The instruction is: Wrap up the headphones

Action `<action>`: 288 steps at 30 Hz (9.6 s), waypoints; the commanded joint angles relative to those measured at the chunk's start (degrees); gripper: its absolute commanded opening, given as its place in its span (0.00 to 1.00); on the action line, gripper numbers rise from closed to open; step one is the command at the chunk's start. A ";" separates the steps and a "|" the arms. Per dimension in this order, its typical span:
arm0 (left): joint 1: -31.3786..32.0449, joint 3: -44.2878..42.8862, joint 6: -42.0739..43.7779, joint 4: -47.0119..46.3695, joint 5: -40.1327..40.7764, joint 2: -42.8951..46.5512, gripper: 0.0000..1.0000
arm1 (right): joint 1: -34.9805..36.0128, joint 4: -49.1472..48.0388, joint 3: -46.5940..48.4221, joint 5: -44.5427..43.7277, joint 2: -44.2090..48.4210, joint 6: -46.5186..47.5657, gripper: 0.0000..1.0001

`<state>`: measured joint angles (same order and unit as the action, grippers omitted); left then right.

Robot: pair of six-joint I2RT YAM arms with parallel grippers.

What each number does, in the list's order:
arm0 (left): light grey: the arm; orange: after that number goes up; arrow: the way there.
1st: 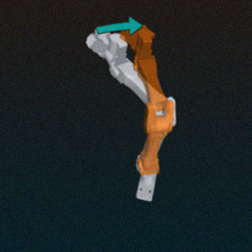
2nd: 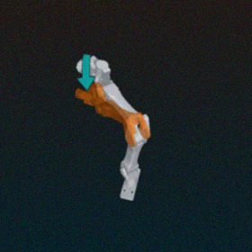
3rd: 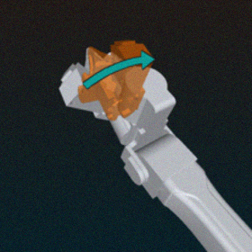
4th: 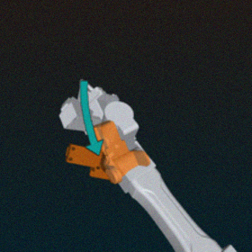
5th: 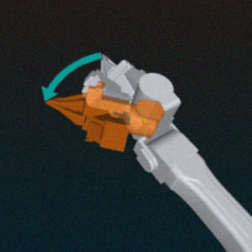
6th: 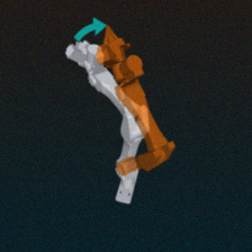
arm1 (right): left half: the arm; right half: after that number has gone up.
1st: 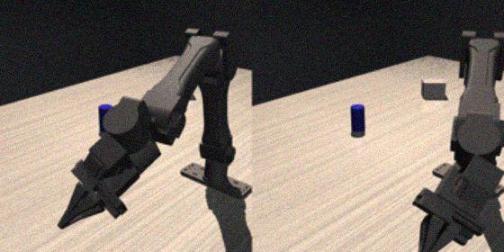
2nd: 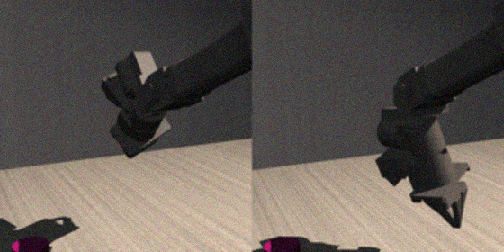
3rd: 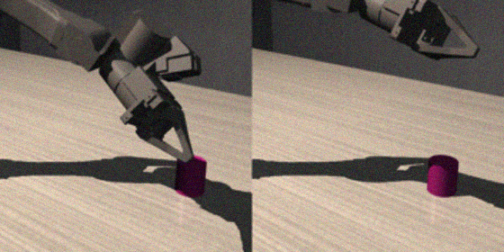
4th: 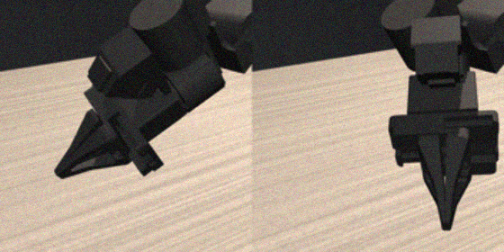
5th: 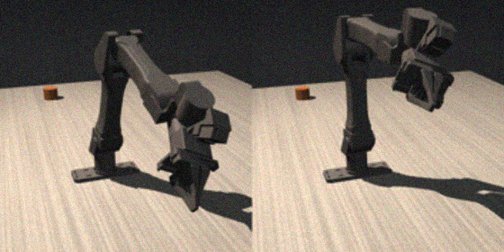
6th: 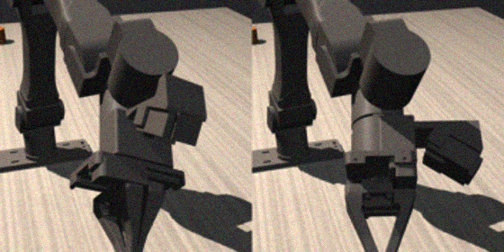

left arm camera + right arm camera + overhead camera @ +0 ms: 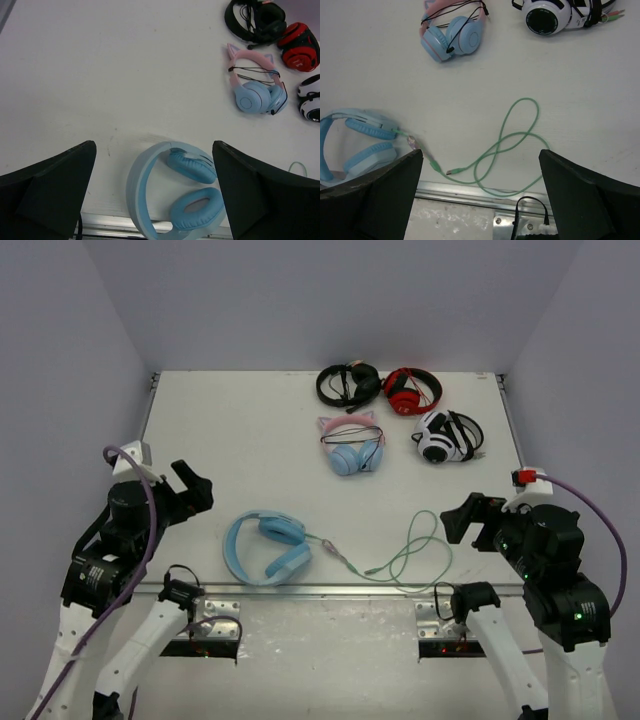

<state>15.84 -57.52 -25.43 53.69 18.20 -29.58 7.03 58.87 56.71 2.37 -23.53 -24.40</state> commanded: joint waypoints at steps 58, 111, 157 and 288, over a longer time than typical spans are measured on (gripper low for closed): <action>27.14 -0.75 -17.02 7.74 3.69 -30.22 0.00 | 0.36 -53.01 -27.85 40.41 1.82 -14.07 0.99; 27.06 -65.97 0.64 4.23 21.01 -42.66 0.00 | 26.28 -68.98 -33.17 23.99 -12.15 0.32 0.99; 27.06 -61.05 -4.28 2.91 28.47 -44.68 0.00 | 27.34 -52.89 -28.14 7.73 -28.32 -12.16 0.23; 33.64 -15.87 20.42 -13.61 2.99 -54.35 0.01 | 30.94 -38.85 4.10 -7.25 -41.94 19.05 0.01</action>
<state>49.23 -72.95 -4.75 45.19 24.36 -86.35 36.03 16.97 56.73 0.51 -62.96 -4.97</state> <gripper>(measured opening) 0.142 0.020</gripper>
